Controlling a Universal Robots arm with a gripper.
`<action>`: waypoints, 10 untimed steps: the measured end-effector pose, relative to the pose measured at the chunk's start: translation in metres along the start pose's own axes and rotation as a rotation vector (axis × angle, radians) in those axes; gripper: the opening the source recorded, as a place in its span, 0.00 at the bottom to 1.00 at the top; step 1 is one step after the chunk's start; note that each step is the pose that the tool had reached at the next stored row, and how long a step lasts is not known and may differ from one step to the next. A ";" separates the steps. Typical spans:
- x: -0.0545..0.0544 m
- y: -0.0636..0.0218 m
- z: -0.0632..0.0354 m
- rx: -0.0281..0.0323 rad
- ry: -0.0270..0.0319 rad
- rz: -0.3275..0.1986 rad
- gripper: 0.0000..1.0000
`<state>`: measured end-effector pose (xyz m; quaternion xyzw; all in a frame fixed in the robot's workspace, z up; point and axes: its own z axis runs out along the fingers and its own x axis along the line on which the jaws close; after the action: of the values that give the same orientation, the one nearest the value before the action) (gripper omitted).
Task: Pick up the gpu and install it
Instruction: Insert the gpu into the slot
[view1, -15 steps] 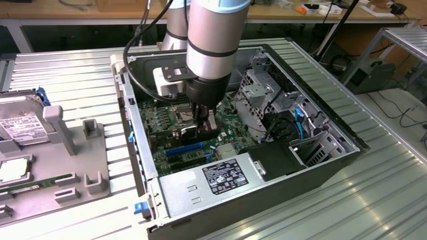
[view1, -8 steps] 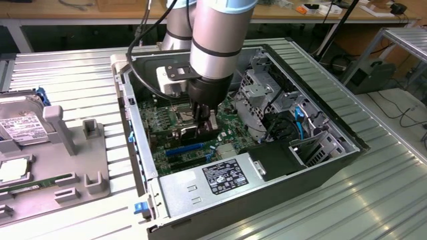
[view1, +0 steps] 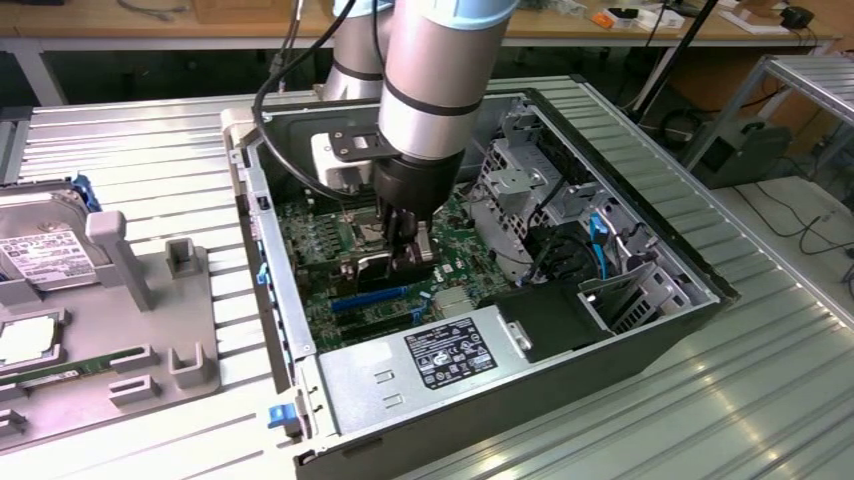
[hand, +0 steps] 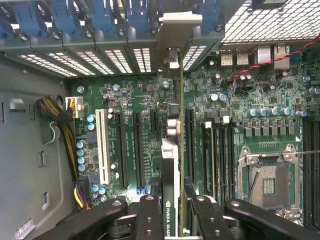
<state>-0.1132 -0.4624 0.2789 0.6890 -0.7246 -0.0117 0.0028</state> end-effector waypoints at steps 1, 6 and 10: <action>0.000 0.0000 0.0000 0.0000 0.0000 0.000 0.27; 0.000 0.0021 0.0086 0.0004 -0.0001 0.000 0.27; 0.001 0.0065 0.0149 0.0008 -0.0006 0.000 0.27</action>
<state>-0.1200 -0.4624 0.2642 0.6892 -0.7245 -0.0116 0.0023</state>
